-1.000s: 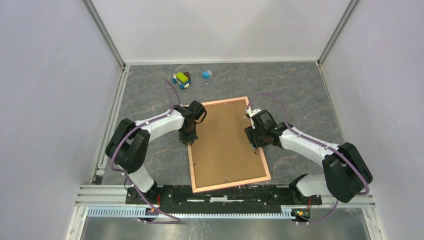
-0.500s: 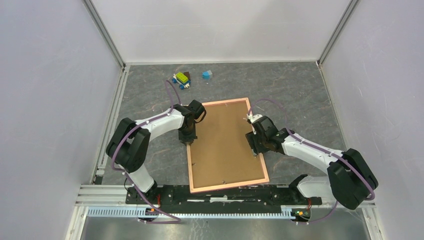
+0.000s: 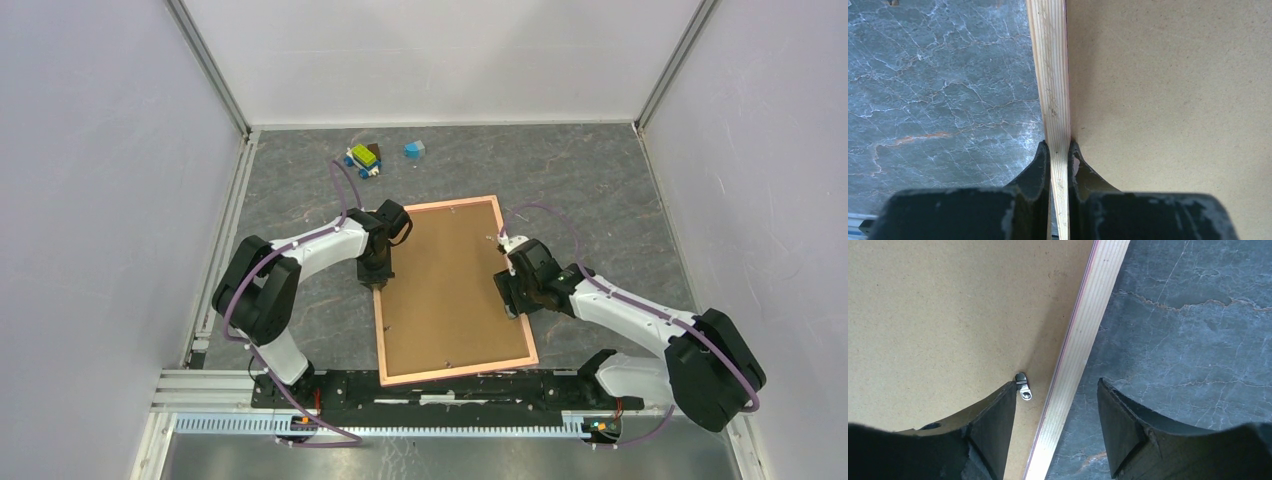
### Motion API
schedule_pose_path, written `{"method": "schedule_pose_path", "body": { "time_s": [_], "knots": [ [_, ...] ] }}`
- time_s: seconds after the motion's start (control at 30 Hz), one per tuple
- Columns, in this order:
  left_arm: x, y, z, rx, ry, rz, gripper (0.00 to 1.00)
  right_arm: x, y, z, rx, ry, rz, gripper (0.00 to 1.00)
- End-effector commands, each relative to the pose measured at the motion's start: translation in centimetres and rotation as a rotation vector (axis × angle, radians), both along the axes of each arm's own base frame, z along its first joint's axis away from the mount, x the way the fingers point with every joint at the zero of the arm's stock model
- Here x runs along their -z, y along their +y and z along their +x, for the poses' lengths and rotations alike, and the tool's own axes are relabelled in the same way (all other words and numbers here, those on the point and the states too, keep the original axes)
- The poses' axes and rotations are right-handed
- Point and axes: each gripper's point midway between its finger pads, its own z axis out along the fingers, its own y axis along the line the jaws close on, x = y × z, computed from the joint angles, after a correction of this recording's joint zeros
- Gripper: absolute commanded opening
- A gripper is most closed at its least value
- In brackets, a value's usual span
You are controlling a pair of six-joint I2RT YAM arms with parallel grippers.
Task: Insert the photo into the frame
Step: Install the photo frame at the center of the board.
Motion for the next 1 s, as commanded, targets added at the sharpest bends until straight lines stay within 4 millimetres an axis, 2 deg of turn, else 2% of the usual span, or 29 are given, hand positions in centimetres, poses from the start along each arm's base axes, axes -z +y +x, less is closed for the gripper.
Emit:
{"method": "schedule_pose_path", "body": {
  "time_s": [0.0, 0.2, 0.23, 0.33, 0.47, 0.53, 0.6, 0.63, 0.7, 0.73, 0.83, 0.9, 0.97],
  "knots": [
    [1.0, 1.7, -0.1, 0.066, 0.018, 0.088, 0.02, 0.6, -0.6, -0.2, 0.026, 0.005, -0.029, 0.64],
    [1.1, 1.3, -0.4, 0.062, 0.026, 0.066, 0.02, 0.7, -0.2, 0.1, 0.055, 0.014, -0.038, 0.61],
    [1.1, 1.3, -0.4, 0.06, 0.026, 0.065, 0.02, 0.8, -0.2, -0.1, 0.061, 0.022, -0.043, 0.57],
    [1.1, 1.4, -0.5, 0.054, 0.025, 0.067, 0.02, 0.8, -0.6, -0.6, 0.095, 0.047, -0.072, 0.39],
    [1.1, 1.4, -0.5, 0.038, 0.021, 0.069, 0.02, 0.7, -0.2, -1.2, 0.132, 0.062, -0.042, 0.32],
    [1.1, 1.4, -0.4, 0.025, 0.016, 0.068, 0.02, 1.0, 0.0, -1.7, 0.139, 0.082, -0.026, 0.26],
    [1.1, 1.3, -0.3, 0.017, 0.012, 0.064, 0.02, 1.1, 0.1, -1.9, 0.151, 0.085, -0.02, 0.15],
    [1.1, 1.3, -0.2, 0.017, 0.01, 0.062, 0.02, 1.0, 0.2, -1.7, 0.155, 0.074, -0.011, 0.13],
    [1.0, 1.2, 0.0, 0.029, 0.008, 0.061, 0.02, 0.1, 0.4, -0.8, 0.158, 0.027, 0.005, 0.16],
    [0.9, 1.2, 0.0, 0.044, 0.008, 0.062, 0.02, -0.8, 0.6, -0.1, 0.157, -0.004, 0.009, 0.21],
    [0.8, 1.4, 0.3, 0.086, 0.01, 0.082, 0.02, -3.6, 1.2, 2.5, 0.143, -0.119, 0.018, 0.5],
    [0.6, 1.5, 0.3, 0.102, 0.002, 0.087, 0.02, -5.3, 1.7, 4.4, 0.134, -0.198, 0.026, 0.62],
    [0.3, 1.7, 0.5, 0.11, -0.01, 0.093, 0.02, -6.3, 2.1, 6.4, 0.131, -0.258, 0.033, 0.7]
  ]
}}
